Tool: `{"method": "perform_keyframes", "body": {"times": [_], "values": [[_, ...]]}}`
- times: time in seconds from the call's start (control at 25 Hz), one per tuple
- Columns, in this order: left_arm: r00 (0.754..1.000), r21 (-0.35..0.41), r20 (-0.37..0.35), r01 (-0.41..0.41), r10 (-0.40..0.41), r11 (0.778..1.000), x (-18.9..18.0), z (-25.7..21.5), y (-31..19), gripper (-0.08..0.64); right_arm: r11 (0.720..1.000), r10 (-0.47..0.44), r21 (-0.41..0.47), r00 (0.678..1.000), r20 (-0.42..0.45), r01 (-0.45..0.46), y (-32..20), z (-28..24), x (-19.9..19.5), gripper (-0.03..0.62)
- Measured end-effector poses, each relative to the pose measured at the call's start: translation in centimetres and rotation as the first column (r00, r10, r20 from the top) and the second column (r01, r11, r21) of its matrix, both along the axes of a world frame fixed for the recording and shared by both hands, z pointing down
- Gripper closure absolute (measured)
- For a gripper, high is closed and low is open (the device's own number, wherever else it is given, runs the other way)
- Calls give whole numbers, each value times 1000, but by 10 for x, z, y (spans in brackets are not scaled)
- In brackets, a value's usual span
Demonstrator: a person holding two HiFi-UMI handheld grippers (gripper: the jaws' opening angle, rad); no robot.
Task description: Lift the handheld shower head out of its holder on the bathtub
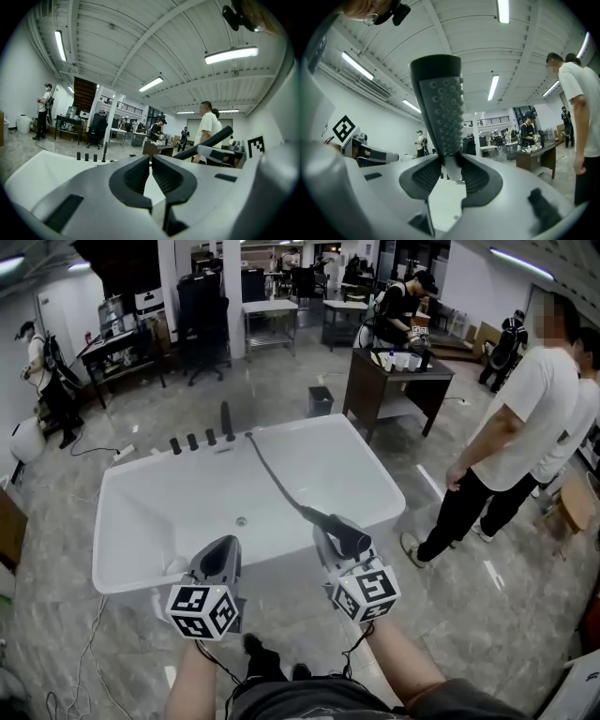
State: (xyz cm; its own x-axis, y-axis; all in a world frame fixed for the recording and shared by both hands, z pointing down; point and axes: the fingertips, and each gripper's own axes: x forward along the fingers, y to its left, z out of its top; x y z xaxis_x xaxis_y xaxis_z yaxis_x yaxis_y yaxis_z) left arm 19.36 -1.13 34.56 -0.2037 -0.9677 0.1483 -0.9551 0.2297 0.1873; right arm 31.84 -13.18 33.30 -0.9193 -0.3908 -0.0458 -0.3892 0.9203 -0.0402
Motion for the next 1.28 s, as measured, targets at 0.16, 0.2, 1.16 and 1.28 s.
{"method": "perform_keyframes", "body": {"times": [0.16, 0.2, 1.16, 1.28], "values": [[1000, -18, -13, 4, -4, 1000, 4, 6, 1, 534, 999, -3, -36, 1000, -30, 2, -2, 17, -2, 453], [1000, -23, -17, 5, -5, 1000, 5, 8, 2, 534, 999, -5, -42, 999, -38, 3, -2, 20, -3, 453], [997, -39, -59, 39, -41, 998, -9, 27, 11, 534, 997, -28, -72, 989, -146, 17, 1, 61, -23, 453], [997, -33, -61, 40, -42, 999, -10, 29, 13, 534, 998, -28, -66, 989, -146, 19, 3, 62, -23, 453]]}}
